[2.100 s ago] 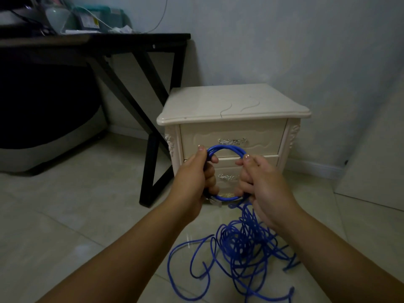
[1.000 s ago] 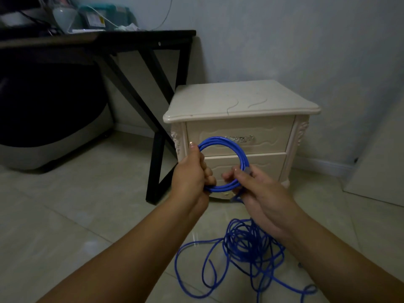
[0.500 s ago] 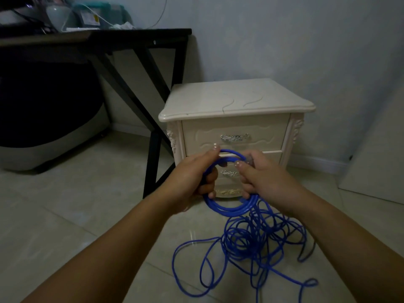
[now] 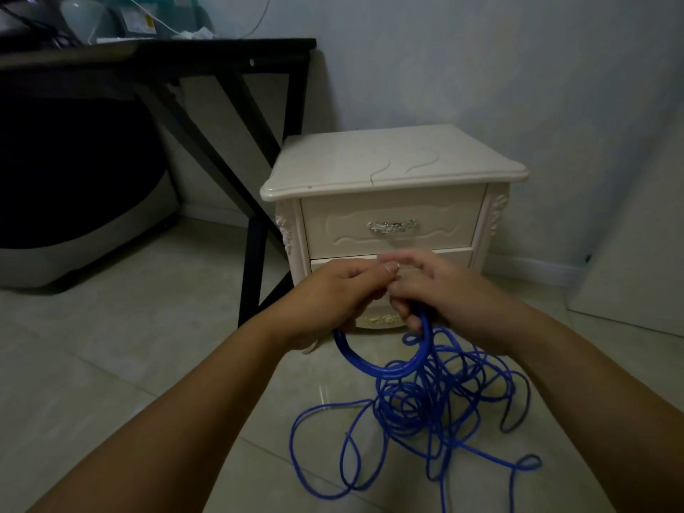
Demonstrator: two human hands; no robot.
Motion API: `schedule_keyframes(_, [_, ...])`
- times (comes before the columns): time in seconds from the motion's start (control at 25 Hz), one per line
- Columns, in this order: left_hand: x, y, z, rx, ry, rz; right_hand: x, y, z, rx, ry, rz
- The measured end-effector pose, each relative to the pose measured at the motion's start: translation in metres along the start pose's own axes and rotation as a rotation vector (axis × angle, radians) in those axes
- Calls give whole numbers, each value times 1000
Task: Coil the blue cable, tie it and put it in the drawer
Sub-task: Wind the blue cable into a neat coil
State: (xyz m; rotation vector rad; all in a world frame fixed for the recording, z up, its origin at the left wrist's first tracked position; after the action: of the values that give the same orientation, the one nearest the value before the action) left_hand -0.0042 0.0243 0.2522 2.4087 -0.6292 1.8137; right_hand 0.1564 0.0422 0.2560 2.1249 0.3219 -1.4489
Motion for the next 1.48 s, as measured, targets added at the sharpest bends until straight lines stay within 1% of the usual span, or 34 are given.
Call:
schedule_keyframes(0.04, [-1,2,-1,22,33,-20,4,-1,-4,-40,-68,19])
schedule_keyframes(0.12, [-1,5,-2,77,92,-64,11,-2,-10,-88,-81,61])
schedule_keyframes(0.2, [0,6,-4,150,153,-83,14,-1,-12,-106,-12,46])
schedule_keyframes(0.28, [-1,4,-9,246,231,-88,15,1,-10,-88,132,1])
schedule_keyframes(0.32, [-1,4,-12,293,275,-90,13,3,-10,-54,183,-8])
schedule_keyframes(0.36, [-2,3,-15,332,311,-86,13,5,-10,-3,182,-14])
schedule_keyframes(0.52, [0,3,-15,476,417,-39,11,5,-5,301,83,-94])
schedule_keyframes(0.56, [2,2,-12,510,449,-22,12,3,1,329,19,-76])
schedule_keyframes(0.6, [3,1,-8,541,489,-8,14,1,7,312,-100,-28])
schedule_keyframes(0.68, [2,0,1,574,566,9,15,-3,17,168,-467,16])
schedule_keyframes(0.72, [1,0,6,568,597,3,14,-2,19,72,-651,-5])
schedule_keyframes(0.76, [0,0,10,548,619,-9,13,-2,18,0,-773,-30])
schedule_keyframes(0.8, [0,1,12,515,627,-22,12,-1,16,-32,-824,-43])
schedule_keyframes(0.84, [0,2,13,472,622,-33,12,-1,12,-38,-824,-44])
schedule_keyframes(0.96, [4,7,9,300,523,-62,10,-2,0,-59,-681,17])
schedule_keyframes(1.12, [6,11,2,-10,334,-129,8,-2,-1,-115,-266,119])
schedule_keyframes(1.16, [6,10,3,-52,296,-145,6,-2,2,-113,-191,132])
schedule_keyframes(1.2, [6,9,4,-59,266,-157,4,-3,4,-102,-155,145])
schedule_keyframes(1.28, [6,6,10,7,218,-148,2,-6,6,-68,-188,168])
schedule_keyframes(1.4, [5,3,14,199,135,-72,1,-10,4,-85,-386,130])
schedule_keyframes(1.48, [7,2,10,346,211,-56,5,-8,0,-114,-438,79])
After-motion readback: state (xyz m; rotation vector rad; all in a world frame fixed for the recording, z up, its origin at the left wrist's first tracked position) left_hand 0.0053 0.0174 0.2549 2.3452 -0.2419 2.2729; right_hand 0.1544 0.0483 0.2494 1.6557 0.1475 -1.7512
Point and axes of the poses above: each hand's wrist, its own y-axis away from the middle knuckle, its own z-axis out of the palm, x = y × z, the point moved 2 cm from there along -y, towards the middle knuckle, and after that the axes turned 14 degrees about z, right-handed, at the moved point
